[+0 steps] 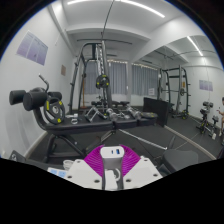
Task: Unplug charger
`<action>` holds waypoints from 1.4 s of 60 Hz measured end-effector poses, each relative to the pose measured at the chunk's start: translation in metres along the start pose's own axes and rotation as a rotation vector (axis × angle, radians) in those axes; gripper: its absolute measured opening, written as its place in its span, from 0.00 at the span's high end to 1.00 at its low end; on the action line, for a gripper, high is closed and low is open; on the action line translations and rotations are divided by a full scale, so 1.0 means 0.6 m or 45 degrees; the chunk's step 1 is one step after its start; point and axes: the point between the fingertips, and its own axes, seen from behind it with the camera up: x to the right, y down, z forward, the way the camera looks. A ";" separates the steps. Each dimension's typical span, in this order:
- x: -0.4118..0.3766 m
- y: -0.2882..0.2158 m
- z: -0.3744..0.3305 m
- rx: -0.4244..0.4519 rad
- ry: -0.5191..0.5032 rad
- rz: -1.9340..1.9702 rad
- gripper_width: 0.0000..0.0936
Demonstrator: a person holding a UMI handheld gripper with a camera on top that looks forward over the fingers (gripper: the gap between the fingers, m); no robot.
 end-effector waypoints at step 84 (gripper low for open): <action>-0.038 0.069 -0.605 -0.291 -0.089 0.011 0.09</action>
